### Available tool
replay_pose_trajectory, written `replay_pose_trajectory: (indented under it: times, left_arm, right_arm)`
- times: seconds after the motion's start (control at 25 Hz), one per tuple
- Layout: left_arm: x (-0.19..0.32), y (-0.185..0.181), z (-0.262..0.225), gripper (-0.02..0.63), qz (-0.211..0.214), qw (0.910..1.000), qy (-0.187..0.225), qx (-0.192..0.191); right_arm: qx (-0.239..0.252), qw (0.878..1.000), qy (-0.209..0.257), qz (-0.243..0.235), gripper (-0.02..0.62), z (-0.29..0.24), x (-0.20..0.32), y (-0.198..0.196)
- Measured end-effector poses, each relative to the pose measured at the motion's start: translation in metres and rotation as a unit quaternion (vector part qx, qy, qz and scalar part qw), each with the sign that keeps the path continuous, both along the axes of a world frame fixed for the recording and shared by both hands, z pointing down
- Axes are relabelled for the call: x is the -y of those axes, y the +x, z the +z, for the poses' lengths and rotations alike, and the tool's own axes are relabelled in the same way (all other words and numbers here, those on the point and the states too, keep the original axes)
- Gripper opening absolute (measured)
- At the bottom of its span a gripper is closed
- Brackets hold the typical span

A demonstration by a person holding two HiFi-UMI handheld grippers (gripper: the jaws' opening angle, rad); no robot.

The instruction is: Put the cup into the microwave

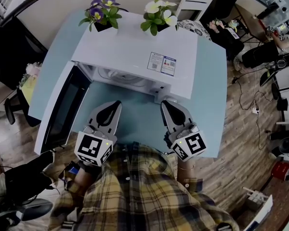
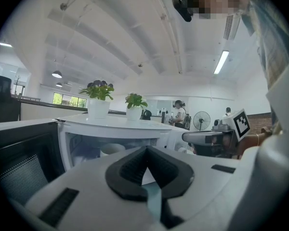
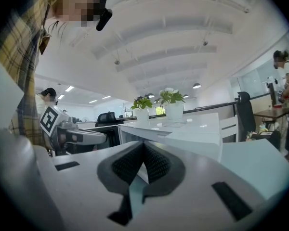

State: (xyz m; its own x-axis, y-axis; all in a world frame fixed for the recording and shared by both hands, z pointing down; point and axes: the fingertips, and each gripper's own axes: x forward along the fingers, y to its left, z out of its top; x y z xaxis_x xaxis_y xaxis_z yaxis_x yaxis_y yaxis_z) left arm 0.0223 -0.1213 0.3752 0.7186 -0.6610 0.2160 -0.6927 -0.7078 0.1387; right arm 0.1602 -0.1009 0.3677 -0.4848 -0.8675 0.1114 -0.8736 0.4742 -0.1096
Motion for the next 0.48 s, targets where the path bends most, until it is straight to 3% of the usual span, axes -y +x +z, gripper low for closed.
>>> replay_pose_trajectory:
  times: [0.48]
  left_arm:
    - [0.0029, -0.0014, 0.0017, -0.008, -0.003, 1.0, -0.001, 0.003]
  right_arm:
    - [0.004, 1.0, -0.005, 0.007, 0.002, 0.003, -0.0002, 0.0027]
